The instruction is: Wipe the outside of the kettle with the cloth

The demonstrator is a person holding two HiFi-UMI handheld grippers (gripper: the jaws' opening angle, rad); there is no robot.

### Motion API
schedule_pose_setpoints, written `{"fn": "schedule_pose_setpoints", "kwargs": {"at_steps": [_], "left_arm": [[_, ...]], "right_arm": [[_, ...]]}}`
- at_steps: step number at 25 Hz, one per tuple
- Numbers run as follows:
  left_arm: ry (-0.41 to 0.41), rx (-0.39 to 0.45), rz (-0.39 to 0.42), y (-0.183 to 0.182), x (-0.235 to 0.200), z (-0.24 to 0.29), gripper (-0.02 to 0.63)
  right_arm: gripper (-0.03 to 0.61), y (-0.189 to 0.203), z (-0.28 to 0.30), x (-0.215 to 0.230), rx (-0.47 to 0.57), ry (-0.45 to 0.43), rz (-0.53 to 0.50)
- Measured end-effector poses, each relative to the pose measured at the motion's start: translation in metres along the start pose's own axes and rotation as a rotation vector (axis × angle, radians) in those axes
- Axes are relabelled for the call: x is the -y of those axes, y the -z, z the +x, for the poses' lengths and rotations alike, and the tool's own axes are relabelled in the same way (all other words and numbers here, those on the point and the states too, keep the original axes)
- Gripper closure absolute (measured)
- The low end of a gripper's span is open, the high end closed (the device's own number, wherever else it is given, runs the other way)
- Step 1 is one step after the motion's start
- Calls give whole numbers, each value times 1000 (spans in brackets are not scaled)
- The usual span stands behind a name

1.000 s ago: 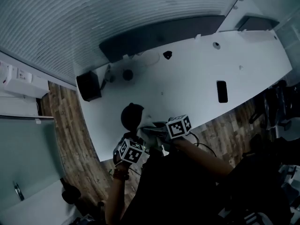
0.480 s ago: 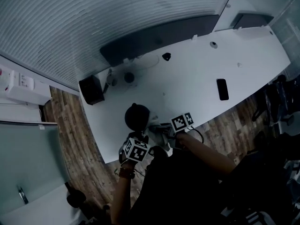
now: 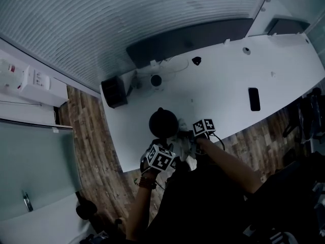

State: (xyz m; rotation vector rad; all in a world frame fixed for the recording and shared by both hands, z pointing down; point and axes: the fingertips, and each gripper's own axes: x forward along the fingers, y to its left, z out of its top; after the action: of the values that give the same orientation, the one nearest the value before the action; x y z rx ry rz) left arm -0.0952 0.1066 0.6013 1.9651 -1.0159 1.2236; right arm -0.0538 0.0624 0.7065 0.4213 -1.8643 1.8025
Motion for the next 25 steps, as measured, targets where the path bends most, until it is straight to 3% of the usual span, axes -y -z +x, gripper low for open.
{"fn": "schedule_pose_setpoints", "kwargs": {"at_steps": [4, 7, 9, 12, 18, 25], "left_arm": [[9, 6, 9, 0, -1, 0, 495], [18, -6, 27, 5, -3, -1, 495], [26, -13, 33, 4, -3, -1, 495], [28, -16, 39, 4, -6, -1, 495], [24, -24, 51, 3, 0, 1, 495], [14, -28, 58, 3, 0, 0, 494]], "right_arm": [[465, 24, -36, -51, 19, -146, -32], [465, 41, -44, -112, 27, -250, -118], [465, 35, -43, -144, 46, -281, -217], [465, 24, -33, -156, 15, -280, -344], [465, 30, -31, -143, -18, -342, -251], [465, 31, -30, -134, -76, -347, -219]]}}
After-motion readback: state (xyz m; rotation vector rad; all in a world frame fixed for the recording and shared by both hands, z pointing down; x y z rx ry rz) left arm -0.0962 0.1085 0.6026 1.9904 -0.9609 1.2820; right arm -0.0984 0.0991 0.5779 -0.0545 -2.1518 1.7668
